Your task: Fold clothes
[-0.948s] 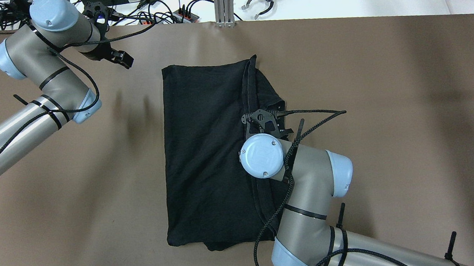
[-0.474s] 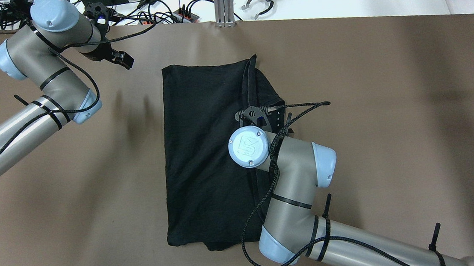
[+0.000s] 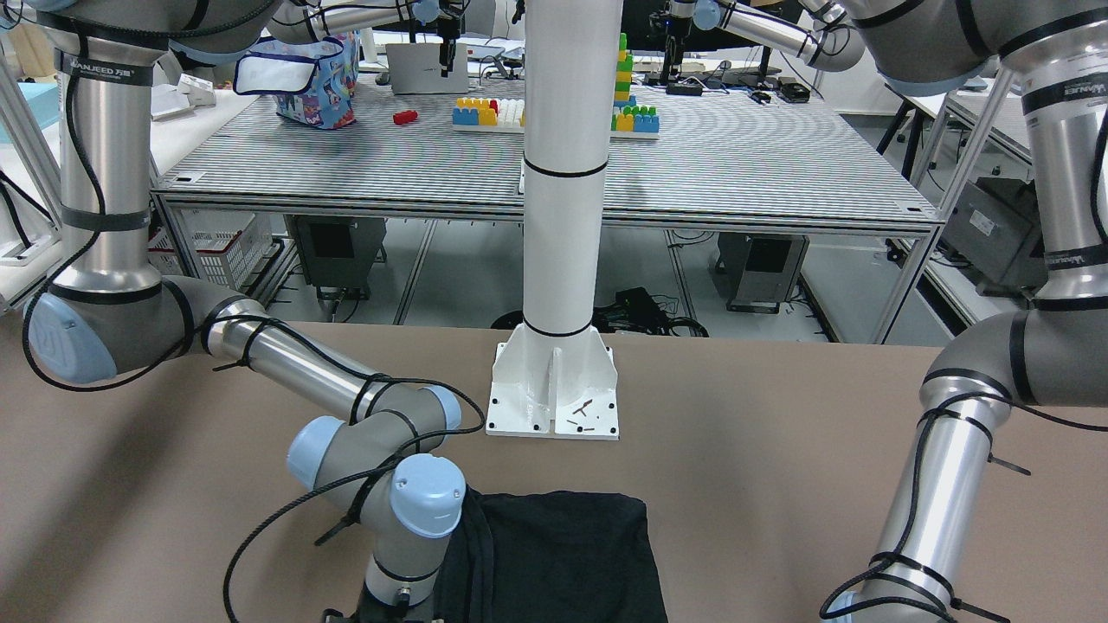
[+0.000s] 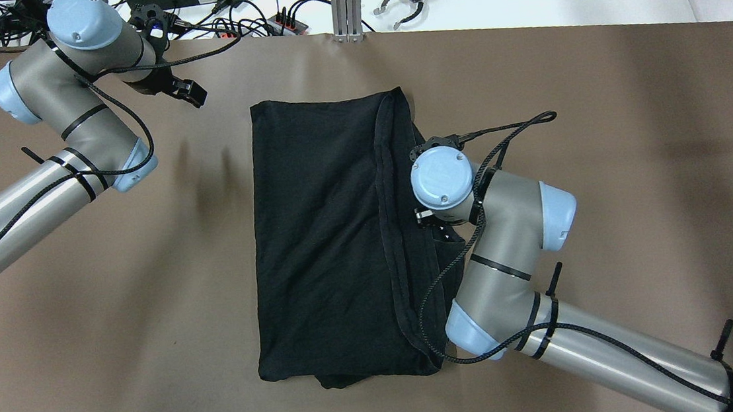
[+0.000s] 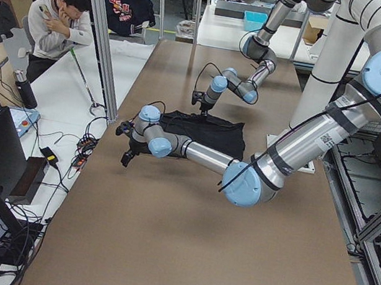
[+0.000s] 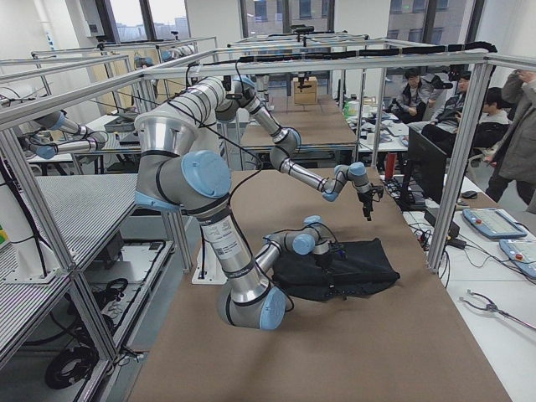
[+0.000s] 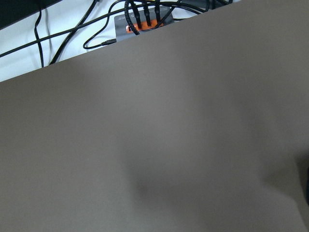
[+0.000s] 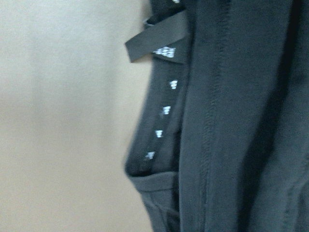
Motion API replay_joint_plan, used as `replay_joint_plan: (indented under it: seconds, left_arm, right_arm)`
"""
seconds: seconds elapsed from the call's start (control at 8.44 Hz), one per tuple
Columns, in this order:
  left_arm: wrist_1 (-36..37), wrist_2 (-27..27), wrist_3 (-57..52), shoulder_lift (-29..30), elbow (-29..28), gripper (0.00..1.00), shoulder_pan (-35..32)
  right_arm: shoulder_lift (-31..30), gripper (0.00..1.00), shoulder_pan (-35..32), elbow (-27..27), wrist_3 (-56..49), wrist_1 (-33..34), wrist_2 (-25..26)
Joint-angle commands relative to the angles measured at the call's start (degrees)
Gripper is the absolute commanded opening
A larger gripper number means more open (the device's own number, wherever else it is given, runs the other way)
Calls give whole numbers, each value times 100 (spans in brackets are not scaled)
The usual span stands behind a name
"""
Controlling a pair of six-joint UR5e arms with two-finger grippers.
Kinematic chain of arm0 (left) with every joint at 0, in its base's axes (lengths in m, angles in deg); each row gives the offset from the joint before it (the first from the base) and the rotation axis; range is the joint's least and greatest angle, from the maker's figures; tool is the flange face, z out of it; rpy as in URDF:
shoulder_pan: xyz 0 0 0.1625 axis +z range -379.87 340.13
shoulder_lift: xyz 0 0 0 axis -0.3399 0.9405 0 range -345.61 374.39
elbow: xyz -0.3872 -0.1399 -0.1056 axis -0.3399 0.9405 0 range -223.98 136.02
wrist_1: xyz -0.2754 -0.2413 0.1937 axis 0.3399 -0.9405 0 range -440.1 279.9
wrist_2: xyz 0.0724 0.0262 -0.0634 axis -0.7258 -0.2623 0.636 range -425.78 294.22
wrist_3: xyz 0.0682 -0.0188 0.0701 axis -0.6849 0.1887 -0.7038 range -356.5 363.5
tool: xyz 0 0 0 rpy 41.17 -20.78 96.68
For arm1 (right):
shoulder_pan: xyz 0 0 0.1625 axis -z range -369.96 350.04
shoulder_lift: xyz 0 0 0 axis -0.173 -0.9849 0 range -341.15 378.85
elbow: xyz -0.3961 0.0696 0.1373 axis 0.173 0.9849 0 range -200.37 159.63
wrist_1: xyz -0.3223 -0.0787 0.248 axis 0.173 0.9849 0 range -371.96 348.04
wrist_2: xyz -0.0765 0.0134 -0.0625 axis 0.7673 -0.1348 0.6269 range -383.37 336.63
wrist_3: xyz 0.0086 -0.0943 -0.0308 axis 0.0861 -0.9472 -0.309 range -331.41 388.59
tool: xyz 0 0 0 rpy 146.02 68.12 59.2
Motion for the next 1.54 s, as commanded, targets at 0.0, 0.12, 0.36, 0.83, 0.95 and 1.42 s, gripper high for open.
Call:
replay_joint_plan:
  seconds: [0.0, 0.12, 0.36, 0.83, 0.95, 1.42]
  left_arm:
    - [0, -3, -8, -29, 0, 100, 43]
    - [0, -3, -8, -29, 0, 100, 43]
    - [-9, 5, 0, -29, 9, 100, 43]
    - [0, -3, 0, -29, 0, 100, 43]
    - [-9, -3, 18, -29, 9, 100, 43]
    - [-9, -3, 27, -29, 9, 100, 61]
  right_arm:
    - [-476, 94, -218, -810, -265, 29, -183]
    - [-407, 95, -218, -1153, -73, 30, -436]
    - [-170, 94, -96, -1306, 490, 39, -824]
    - [-54, 89, 1291, -1350, 633, 178, 269]
    - [-54, 84, 1477, -1359, 493, 362, 413]
    - [-98, 69, 1786, -1385, -553, 610, 879]
